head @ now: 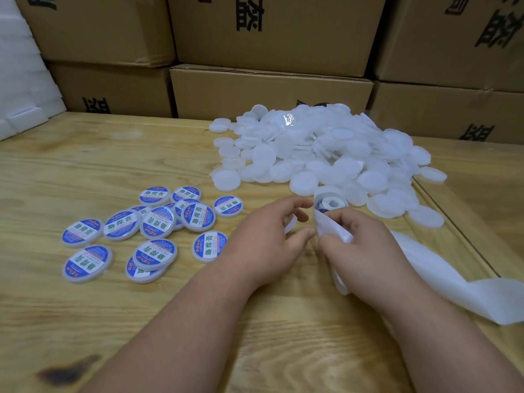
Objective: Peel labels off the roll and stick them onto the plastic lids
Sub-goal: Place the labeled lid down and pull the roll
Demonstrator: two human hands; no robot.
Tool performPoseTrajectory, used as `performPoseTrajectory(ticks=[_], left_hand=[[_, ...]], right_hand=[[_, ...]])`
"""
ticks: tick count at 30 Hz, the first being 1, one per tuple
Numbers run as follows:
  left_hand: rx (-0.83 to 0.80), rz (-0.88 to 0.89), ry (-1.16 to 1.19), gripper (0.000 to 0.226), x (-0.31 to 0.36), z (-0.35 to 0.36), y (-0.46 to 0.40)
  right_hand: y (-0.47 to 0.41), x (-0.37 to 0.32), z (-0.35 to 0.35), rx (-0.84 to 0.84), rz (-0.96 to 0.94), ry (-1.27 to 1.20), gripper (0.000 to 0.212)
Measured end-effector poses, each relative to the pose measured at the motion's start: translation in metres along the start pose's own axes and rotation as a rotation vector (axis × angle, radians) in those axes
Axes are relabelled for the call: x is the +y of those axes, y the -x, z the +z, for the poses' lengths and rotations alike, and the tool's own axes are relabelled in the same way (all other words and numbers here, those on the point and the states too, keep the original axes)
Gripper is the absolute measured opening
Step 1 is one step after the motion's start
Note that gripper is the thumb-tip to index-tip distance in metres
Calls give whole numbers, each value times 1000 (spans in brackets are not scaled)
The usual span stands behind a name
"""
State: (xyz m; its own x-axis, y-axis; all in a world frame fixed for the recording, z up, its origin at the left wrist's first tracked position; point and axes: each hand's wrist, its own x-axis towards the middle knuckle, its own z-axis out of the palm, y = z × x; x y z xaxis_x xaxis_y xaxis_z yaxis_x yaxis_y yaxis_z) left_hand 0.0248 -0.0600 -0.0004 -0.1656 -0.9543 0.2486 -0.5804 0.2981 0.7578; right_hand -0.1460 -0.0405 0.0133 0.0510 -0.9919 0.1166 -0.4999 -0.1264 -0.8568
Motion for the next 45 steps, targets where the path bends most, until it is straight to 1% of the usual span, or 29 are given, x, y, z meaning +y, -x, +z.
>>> performPoseTrajectory(ticks=[5, 7, 8, 9, 11, 13, 18, 22, 23, 25, 27, 28, 31, 34, 36, 38, 40, 42, 45], left_hand=[[52, -23, 10, 28, -1, 0, -1], [57, -35, 13, 28, -1, 0, 0], [57, -40, 17, 27, -1, 0, 0], [57, -42, 22, 27, -1, 0, 0], [51, -34, 34, 23, 0, 0, 0], [39, -17, 35, 21, 0, 1, -1], [39, -2, 35, 18, 0, 1, -1], [42, -39, 82, 18, 1, 0, -1], [43, -47, 85, 18, 1, 0, -1], [43, -56, 86, 18, 2, 0, 0], [49, -54, 96, 18, 3, -1, 0], [55, -51, 103, 18, 3, -1, 0], [68, -50, 101, 14, 3, -2, 1], [70, -45, 98, 10, 1, -2, 1], [84, -33, 94, 6, 1, -2, 1], [121, -38, 96, 5, 1, -3, 0], [178, -79, 119, 10, 0, -3, -1], [266, -131, 159, 13, 0, -5, -2], [423, -187, 282, 16, 2, -9, -3]], right_hand=[[-1, -1, -1, -50, 18, 9, 18], [0, -2, -1, -72, 27, -8, 29], [0, -3, -1, -68, 21, 0, 31], [0, -3, -1, -52, 8, 21, 28], [-2, -1, -1, -7, -24, 74, 13], [-2, 1, 0, 12, -55, 116, 9], [-1, 1, -1, -24, -28, 136, 16], [0, -2, -3, -25, -18, 151, 33], [0, -5, -3, -22, -19, 141, 32], [1, -8, -3, -31, -14, 125, 20], [1, -8, -3, -37, -17, 118, 30], [1, -7, -3, -34, -20, 112, 31], [3, -10, -3, -19, -36, 103, 25], [3, -9, -2, -4, -39, 92, 33], [3, -10, -3, -6, -19, 73, 31], [3, -10, -4, 1, -1, 75, 35], [2, -8, -4, 11, 13, 92, 37], [1, -7, -5, 37, 38, 100, 36], [1, -7, -6, 83, 70, 101, 30]])
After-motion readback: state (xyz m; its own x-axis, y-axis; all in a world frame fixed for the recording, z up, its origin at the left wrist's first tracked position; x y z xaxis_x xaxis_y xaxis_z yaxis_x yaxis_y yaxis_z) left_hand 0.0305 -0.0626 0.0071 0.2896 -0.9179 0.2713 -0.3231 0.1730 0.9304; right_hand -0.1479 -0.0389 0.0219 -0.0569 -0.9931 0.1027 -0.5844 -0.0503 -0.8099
